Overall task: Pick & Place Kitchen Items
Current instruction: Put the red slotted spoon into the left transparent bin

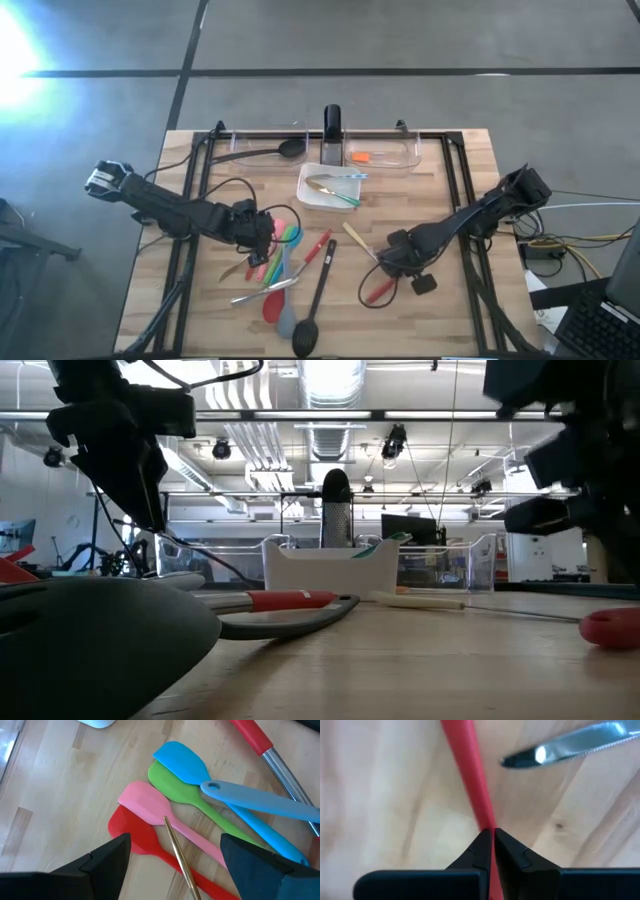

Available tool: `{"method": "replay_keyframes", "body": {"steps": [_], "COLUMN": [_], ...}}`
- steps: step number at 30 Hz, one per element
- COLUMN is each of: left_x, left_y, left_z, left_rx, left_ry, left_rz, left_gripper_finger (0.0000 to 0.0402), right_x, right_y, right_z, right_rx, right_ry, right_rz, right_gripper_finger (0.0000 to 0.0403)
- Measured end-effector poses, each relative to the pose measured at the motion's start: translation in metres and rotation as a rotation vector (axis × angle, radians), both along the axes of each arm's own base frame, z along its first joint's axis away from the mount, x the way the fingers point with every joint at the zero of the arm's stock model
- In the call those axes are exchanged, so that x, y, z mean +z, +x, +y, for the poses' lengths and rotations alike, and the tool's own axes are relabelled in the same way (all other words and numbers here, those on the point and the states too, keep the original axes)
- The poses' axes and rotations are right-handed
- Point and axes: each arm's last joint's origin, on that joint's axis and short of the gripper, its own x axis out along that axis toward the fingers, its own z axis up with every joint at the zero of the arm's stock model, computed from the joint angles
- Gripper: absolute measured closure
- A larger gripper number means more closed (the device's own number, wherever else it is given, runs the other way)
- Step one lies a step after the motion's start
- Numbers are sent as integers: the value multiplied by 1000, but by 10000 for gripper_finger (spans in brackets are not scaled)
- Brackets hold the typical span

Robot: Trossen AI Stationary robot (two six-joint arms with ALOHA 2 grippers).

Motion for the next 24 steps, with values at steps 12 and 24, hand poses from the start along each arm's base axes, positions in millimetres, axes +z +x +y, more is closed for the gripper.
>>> {"method": "replay_keyframes", "body": {"steps": [12,24], "left_x": [0,0], "left_y": [0,0], "left_z": [0,0], "left_rx": [2,3], "left_ry": [0,-1], "left_rz": [0,0], "left_gripper_finger": [92,92], "right_x": [25,18], "right_y": [-2,-7], "right_z": [-1,-3], "right_rx": [-138,-151], "right_ry": [34,1], "right_rz": [-94,-76], "right_gripper_finger": [396,298]}}
